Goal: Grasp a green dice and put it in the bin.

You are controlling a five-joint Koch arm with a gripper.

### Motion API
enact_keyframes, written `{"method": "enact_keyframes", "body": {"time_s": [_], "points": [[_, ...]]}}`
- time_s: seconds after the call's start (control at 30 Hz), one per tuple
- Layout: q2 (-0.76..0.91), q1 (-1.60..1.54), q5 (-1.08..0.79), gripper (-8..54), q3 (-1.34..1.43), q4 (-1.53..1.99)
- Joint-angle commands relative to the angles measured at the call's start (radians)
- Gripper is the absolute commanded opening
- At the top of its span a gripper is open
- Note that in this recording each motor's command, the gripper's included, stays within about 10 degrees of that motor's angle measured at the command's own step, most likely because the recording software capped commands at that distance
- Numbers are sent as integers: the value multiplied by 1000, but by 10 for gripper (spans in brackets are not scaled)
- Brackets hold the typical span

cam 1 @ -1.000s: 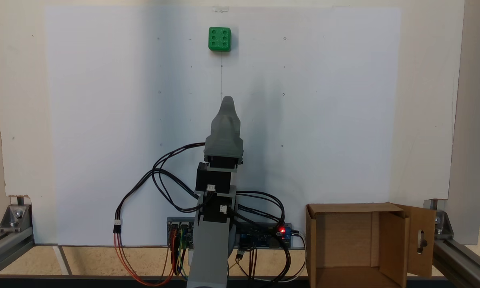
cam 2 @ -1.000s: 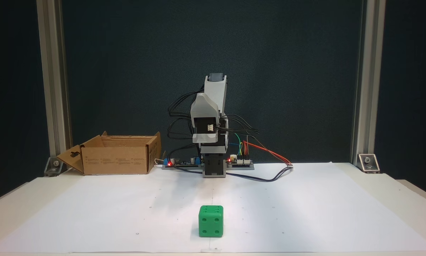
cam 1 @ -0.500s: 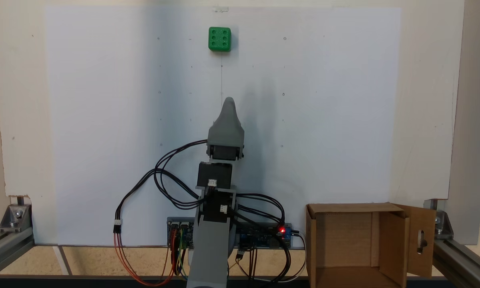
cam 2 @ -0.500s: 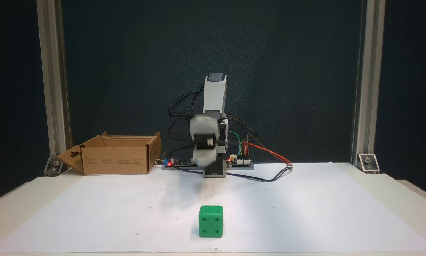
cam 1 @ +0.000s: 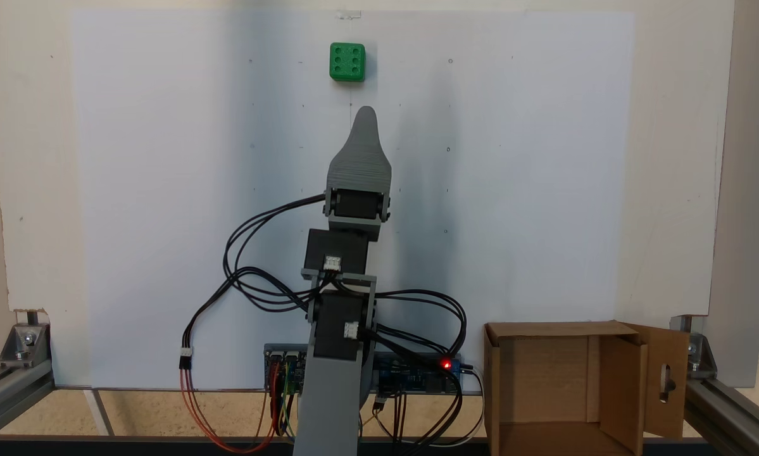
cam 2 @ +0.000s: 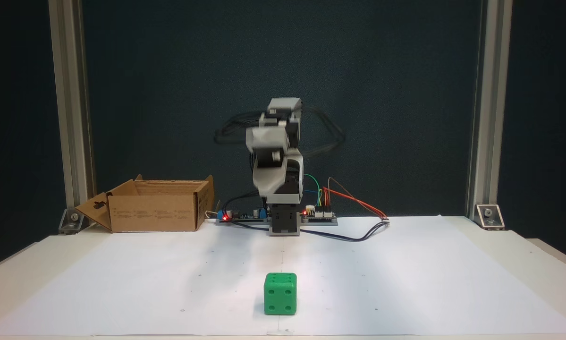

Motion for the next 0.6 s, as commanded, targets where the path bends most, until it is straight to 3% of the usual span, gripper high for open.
{"method": "enact_keyframes", "body": {"time_s": [0.0,0.23,0.57], "points": [[107,-23,64,432,-60,158],[60,-83,87,432,-258,645],[-238,-64,87,432,-669,1132]]}}
